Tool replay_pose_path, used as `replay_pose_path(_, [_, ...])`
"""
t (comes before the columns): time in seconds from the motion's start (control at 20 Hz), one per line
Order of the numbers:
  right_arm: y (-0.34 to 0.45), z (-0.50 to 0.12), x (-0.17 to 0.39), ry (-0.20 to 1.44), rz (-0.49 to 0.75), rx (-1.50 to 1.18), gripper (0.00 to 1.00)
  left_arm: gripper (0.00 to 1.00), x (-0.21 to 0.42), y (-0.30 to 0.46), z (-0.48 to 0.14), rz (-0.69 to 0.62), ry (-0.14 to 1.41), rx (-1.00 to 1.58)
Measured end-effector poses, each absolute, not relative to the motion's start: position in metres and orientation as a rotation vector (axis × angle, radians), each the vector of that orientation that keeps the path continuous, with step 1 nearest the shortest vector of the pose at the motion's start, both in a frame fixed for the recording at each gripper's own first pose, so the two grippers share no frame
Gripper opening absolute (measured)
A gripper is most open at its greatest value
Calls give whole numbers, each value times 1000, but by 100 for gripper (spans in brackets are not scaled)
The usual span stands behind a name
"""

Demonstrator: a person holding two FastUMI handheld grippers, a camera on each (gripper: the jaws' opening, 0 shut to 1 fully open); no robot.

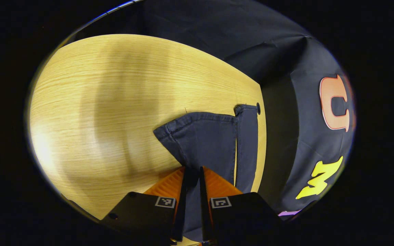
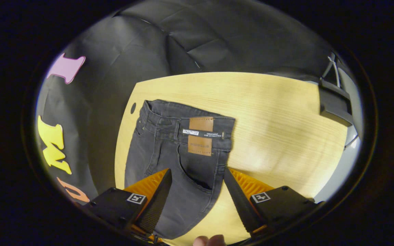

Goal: Grasp the waist and the cuffs of the jeans and fold them to make the two legs overlap; first hold the waist and fold one-third of the jeans toward the cuffs, then hold the cuffs and fold the remaining one-third in the same direction to finish folding.

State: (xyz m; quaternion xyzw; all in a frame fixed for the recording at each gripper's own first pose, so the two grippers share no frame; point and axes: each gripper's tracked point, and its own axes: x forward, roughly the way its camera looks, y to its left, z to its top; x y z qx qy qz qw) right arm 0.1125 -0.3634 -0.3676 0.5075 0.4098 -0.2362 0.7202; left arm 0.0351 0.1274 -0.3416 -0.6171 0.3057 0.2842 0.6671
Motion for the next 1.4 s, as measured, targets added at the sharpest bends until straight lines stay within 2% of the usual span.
replay_pose_path(0.05, [-364,-368,112,905,-523,1108,96,23,39,126,-341,636,693,-1390])
replay_pose_path(0.1, [-365,-365,108,907,-525,1094,92,21,40,125,-341,631,697,-1385])
replay_pose_path(0.15, [-366,-365,107,905,-536,1078,96,20,42,124,-342,629,705,-1380])
replay_pose_path(0.25, [-367,-371,101,945,-589,1017,92,16,48,122,-345,623,715,-1373])
replay_pose_path(0.4, [-369,-373,100,1001,-627,894,67,11,51,119,-345,623,729,-1359])
replay_pose_path(0.45, [-369,-379,98,1018,-647,850,67,10,51,119,-345,621,729,-1360])
replay_pose_path(0.6, [-376,-379,94,1035,-711,832,30,7,47,120,-341,622,717,-1369])
replay_pose_path(0.65, [-378,-379,91,1035,-716,847,24,7,45,120,-337,623,703,-1373])
replay_pose_path(0.7, [-377,-383,94,1038,-710,868,7,0,43,120,-333,623,697,-1375])
replay_pose_path(0.75, [-378,-381,93,1032,-704,889,7,6,41,119,-329,624,695,-1377])
replay_pose_path(0.8, [-378,-382,94,1031,-697,919,1,5,40,119,-326,624,696,-1382])
replay_pose_path(0.85, [-378,-380,93,1029,-689,942,0,5,38,118,-322,622,696,-1390])
replay_pose_path(1.1, [-380,-349,90,954,-643,1009,0,4,27,114,-302,639,760,-1405])
replay_pose_path(1.4, [-365,-284,89,880,-575,1095,0,4,29,121,-255,661,739,-1467])
